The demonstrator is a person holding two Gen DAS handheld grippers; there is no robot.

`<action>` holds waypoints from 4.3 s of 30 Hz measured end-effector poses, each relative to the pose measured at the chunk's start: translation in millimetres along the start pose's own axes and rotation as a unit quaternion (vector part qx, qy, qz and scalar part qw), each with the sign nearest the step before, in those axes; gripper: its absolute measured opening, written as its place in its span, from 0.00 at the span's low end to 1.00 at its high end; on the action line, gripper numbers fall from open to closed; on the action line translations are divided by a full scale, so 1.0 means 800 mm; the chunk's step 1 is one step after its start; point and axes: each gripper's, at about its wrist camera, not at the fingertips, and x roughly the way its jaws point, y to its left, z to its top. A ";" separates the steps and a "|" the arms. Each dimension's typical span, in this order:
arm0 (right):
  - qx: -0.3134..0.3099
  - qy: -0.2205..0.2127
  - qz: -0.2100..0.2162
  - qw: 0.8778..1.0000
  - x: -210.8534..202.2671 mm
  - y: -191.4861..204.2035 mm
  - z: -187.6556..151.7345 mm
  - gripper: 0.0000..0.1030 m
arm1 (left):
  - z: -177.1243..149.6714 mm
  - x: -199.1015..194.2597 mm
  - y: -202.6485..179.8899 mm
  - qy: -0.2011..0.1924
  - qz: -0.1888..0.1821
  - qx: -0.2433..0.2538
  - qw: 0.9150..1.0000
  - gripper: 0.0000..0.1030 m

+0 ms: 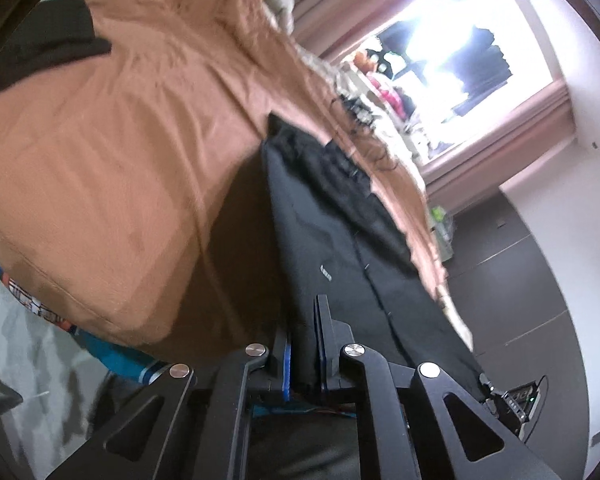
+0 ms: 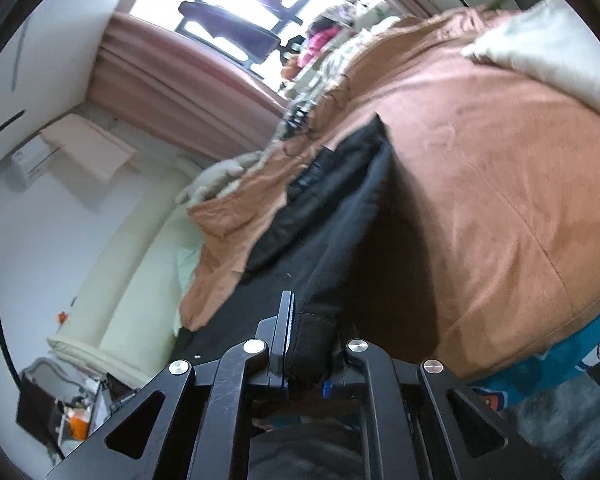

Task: Fold large clothes

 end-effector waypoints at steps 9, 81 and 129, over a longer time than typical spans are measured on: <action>-0.044 -0.021 0.026 0.998 -0.076 0.057 -0.020 0.10 | -0.022 -0.086 -0.031 -0.047 -0.038 0.014 0.998 0.09; -0.063 0.039 -0.096 0.993 0.192 0.031 0.207 0.13 | 0.231 0.170 -0.062 -0.013 0.060 0.014 0.998 0.09; -0.071 0.105 -0.264 0.956 0.235 -0.081 0.156 0.06 | 0.164 0.264 0.027 0.088 0.205 0.074 0.972 0.02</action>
